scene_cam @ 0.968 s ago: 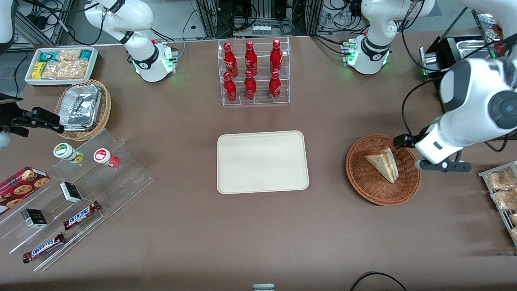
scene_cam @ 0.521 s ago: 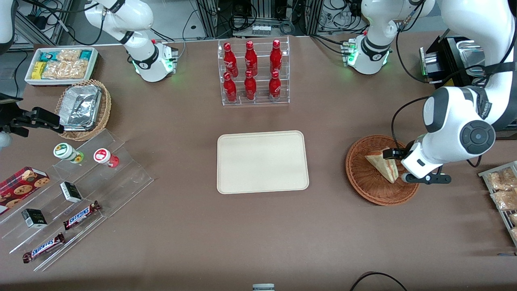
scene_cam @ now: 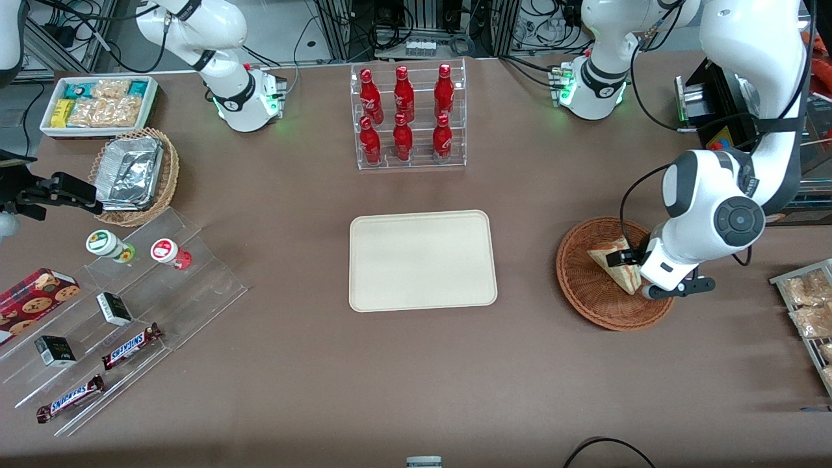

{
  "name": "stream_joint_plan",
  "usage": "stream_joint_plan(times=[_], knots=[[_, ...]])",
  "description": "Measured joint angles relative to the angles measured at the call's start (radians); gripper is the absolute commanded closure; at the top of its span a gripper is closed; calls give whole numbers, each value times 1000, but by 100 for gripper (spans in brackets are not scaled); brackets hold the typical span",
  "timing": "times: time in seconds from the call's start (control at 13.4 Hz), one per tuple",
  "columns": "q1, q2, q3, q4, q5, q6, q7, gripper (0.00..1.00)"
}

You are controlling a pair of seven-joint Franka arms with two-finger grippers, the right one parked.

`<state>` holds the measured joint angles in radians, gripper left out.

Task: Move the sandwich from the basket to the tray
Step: 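Lower the open left gripper around the wrapped sandwich in the basket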

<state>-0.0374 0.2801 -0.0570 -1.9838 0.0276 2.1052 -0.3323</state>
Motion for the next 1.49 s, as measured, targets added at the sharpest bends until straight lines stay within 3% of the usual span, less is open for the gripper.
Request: stream_joint_plan(times=[0.22,0.52,1.49], knots=[[0,-23,0,-44,0,42,-200,0],[0,-92,0,-152,1,135,-311,0],[-4,-130,-1,-280,14,297,-351,0]])
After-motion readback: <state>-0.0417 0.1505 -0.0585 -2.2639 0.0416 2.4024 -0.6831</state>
